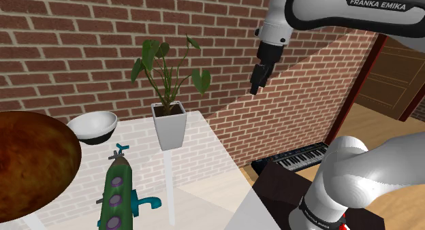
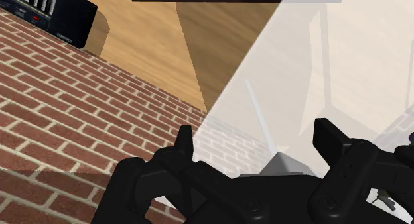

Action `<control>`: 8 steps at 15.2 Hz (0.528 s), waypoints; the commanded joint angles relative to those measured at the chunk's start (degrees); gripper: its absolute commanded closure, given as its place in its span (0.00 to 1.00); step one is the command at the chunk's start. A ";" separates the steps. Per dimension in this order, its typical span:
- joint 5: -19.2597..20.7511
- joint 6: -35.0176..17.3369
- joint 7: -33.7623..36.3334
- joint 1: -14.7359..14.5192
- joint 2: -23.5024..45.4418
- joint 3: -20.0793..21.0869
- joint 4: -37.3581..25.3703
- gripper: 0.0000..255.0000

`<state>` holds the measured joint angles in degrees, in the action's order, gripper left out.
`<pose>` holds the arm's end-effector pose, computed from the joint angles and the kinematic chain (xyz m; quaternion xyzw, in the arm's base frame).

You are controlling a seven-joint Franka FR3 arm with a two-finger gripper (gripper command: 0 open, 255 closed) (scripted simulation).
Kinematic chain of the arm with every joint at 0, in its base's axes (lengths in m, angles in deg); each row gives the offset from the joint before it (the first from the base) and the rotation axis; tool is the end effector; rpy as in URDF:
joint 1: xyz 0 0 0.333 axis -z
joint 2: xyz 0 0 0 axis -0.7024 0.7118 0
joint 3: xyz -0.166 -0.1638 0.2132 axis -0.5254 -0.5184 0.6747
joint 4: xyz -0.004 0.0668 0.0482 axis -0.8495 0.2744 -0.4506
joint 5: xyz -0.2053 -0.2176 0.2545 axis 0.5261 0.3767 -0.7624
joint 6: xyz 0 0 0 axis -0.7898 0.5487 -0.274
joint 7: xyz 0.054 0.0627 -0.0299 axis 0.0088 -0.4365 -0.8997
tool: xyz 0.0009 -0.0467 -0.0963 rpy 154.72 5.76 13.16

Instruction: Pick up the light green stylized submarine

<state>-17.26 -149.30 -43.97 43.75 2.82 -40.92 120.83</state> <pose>0.3102 -0.0233 0.6280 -0.9981 -0.0393 -0.0469 0.0012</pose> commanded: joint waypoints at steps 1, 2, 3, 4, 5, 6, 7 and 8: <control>0.00 0.00 0.00 0.00 0.00 0.00 0.00 0.00; -0.57 -1.01 0.84 -0.45 0.46 0.96 0.69 0.00; -1.14 -2.02 1.67 -0.91 0.98 1.93 1.32 0.00; -1.70 -3.05 2.49 -1.37 1.56 2.90 1.89 0.00; -2.26 -4.09 3.31 -1.83 2.21 3.87 2.41 0.00; -2.80 -5.14 4.13 -2.30 2.91 4.83 2.87 0.00; -3.32 -6.20 4.94 -2.77 3.68 5.80 3.27 0.00; -3.83 -7.26 5.75 -3.23 4.50 6.77 3.61 0.00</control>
<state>-20.55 -155.44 -39.04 40.98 6.71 -35.11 123.86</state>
